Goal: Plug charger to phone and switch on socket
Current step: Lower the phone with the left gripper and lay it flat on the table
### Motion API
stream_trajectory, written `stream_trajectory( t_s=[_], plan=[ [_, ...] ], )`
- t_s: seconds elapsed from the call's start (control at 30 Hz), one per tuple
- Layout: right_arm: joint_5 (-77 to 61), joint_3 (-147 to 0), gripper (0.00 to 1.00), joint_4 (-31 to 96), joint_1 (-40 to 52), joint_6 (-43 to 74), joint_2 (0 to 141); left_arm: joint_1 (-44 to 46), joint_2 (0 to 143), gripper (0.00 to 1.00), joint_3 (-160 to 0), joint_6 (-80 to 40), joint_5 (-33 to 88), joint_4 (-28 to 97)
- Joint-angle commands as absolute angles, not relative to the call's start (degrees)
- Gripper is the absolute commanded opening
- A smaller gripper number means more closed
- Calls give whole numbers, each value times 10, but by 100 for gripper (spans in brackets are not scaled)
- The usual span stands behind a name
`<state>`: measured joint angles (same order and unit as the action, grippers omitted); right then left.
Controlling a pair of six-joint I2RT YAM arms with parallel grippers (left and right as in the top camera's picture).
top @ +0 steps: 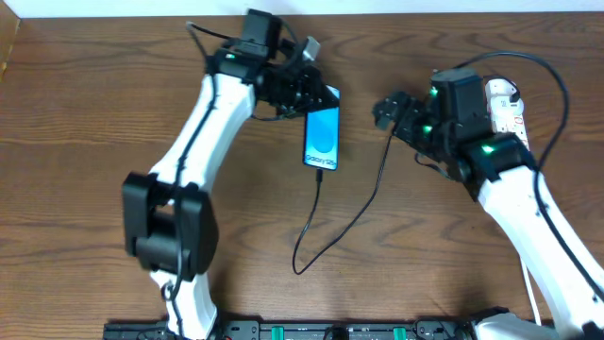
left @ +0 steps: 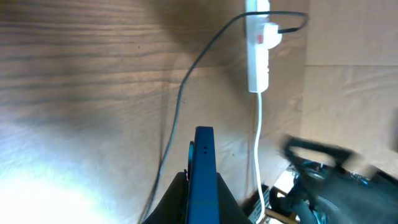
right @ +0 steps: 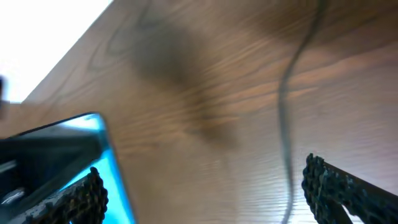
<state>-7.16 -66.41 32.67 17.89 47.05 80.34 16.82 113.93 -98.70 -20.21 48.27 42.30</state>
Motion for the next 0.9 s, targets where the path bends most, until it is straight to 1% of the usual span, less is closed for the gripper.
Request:
stream_trajectory(
  t_s=[0.0, 0.27, 0.47, 0.87],
  plan=[
    [14, -667, 99, 356, 175, 460, 768, 172, 1177, 8, -985, -241, 488, 397],
    [27, -667, 99, 428, 175, 449, 750, 175, 1267, 7, -985, -294, 490, 345],
    [29, -667, 99, 438, 175, 436, 750, 175, 1317, 7, -985, -315, 491, 311],
    [29, -667, 99, 450, 175, 427, 750, 175, 1336, 7, -984, -320, 486, 259]
  ],
)
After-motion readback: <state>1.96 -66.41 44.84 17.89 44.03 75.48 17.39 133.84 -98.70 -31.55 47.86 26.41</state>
